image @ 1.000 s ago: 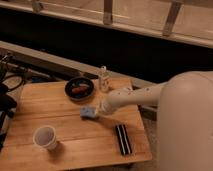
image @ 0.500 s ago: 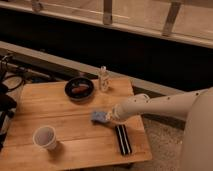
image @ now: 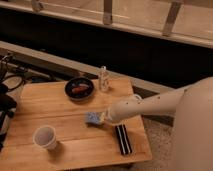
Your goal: Wipe the white sponge on the table
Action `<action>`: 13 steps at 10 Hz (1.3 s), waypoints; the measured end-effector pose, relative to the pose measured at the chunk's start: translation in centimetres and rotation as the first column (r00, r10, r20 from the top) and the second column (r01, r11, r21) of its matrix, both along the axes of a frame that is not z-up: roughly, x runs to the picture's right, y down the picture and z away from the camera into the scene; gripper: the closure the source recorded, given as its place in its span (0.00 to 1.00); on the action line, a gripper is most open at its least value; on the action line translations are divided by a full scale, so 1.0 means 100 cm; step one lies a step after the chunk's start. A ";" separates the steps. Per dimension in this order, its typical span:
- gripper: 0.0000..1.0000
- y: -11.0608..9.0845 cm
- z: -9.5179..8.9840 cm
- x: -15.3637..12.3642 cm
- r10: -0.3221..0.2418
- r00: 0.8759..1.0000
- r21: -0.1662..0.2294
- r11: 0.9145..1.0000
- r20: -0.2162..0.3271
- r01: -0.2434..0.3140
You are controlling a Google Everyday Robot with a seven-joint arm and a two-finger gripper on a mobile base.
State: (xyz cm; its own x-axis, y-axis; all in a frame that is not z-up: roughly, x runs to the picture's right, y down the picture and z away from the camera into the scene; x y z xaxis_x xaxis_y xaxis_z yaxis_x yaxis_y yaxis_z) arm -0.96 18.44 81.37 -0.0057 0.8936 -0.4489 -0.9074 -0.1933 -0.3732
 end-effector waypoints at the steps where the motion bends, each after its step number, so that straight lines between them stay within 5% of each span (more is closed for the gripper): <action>1: 1.00 -0.001 0.001 -0.001 -0.005 1.000 0.003 1.000 0.001 0.005; 13: 1.00 -0.021 0.020 -0.082 -0.092 0.995 0.050 0.995 0.032 0.090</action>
State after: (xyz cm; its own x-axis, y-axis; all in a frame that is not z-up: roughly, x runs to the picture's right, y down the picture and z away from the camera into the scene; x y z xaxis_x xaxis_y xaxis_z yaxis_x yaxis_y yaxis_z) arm -9.19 16.36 83.39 0.0911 0.9103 -0.4037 -0.9067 -0.0918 -0.4116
